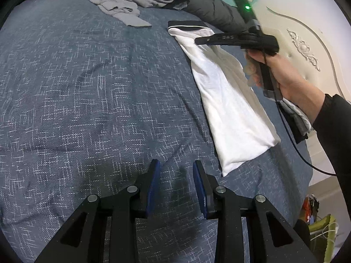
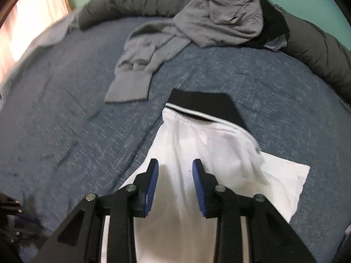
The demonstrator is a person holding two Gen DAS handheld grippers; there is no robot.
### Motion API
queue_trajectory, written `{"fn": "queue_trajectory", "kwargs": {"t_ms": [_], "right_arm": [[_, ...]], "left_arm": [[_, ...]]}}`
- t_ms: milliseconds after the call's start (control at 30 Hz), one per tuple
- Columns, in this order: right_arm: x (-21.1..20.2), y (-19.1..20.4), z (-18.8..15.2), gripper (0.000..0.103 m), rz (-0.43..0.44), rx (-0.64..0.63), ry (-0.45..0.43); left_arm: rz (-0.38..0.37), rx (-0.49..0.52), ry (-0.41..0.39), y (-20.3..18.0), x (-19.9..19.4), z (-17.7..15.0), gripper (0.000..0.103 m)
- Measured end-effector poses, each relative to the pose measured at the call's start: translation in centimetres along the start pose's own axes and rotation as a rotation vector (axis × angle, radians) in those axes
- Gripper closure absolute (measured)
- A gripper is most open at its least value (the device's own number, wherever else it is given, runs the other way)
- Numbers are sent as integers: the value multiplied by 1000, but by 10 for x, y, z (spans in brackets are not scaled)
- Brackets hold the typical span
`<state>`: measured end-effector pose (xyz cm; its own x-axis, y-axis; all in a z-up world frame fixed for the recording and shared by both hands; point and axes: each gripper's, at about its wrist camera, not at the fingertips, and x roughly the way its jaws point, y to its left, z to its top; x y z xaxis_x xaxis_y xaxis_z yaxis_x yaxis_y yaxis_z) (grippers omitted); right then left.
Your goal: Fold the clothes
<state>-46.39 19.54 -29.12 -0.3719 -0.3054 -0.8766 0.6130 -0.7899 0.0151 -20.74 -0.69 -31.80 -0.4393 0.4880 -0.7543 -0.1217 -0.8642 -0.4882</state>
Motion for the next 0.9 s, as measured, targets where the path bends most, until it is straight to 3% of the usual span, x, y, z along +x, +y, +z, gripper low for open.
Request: {"fn": "queue_trajectory", "kwargs": {"t_ms": [33, 100, 167, 467, 700, 833, 900], "right_arm": [[3, 1, 1, 85, -6, 0, 7], [3, 1, 3, 97, -28, 4, -1], [-2, -3, 7, 101, 1, 36, -37], [-31, -22, 28, 102, 175, 188, -207], [4, -3, 26, 102, 176, 128, -23], [0, -4, 28, 102, 142, 122, -63], [-17, -11, 29, 101, 112, 133, -133]], "left_arm": [[0, 0, 0, 0, 0, 0, 69], [-1, 0, 0, 0, 0, 0, 69], [-2, -1, 1, 0, 0, -1, 69], [-4, -4, 2, 2, 1, 0, 69], [-6, -3, 7, 1, 3, -1, 69], [-7, -1, 8, 0, 3, -2, 69], [-8, -3, 8, 0, 4, -1, 69]]}}
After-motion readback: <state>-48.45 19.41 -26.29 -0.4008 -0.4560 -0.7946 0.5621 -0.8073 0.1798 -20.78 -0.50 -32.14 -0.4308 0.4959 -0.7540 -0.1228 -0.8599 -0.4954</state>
